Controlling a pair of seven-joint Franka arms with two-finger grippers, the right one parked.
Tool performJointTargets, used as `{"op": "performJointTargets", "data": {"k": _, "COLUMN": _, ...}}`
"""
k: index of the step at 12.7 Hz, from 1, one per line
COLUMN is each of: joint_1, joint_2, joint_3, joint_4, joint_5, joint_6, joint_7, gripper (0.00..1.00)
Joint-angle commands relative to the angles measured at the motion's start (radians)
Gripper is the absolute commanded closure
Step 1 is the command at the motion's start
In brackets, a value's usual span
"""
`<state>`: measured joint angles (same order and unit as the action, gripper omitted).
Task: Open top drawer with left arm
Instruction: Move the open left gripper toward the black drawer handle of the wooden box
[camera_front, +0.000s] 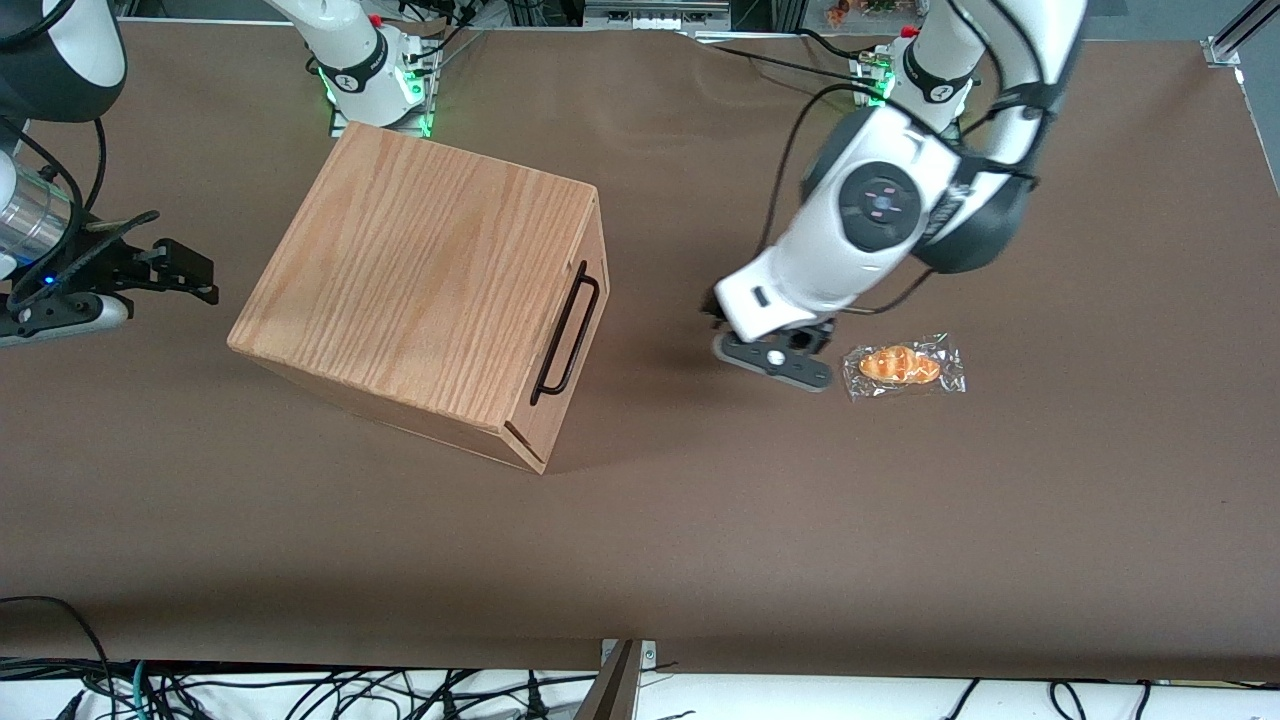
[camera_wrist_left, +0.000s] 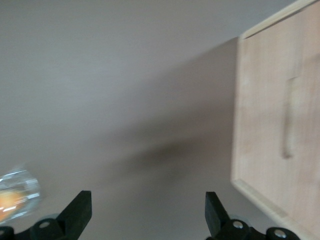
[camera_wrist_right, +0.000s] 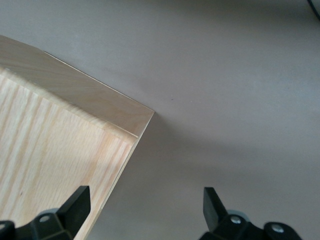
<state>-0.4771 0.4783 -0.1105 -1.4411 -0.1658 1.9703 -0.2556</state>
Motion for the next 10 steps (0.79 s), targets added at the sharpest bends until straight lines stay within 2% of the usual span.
{"op": "performJointTargets", "data": {"k": 1, "joint_1": -0.057, "joint_2": 0.063, "joint_3": 0.014, "joint_4": 0.073, "joint_5": -0.090, "joint_6": 0.054, "joint_7": -0.043, "gripper": 0.00}}
{"op": "performJointTargets", "data": {"k": 4, "joint_1": -0.092, "joint_2": 0.106, "joint_3": 0.014, "joint_4": 0.149, "joint_5": -0.165, "joint_6": 0.062, "joint_7": -0.054, "gripper": 0.00}}
{"op": "performJointTargets", "data": {"k": 10, "joint_1": -0.136, "joint_2": 0.212, "joint_3": 0.014, "joint_4": 0.271, "joint_5": -0.176, "joint_6": 0.067, "joint_7": -0.076, "gripper": 0.00}}
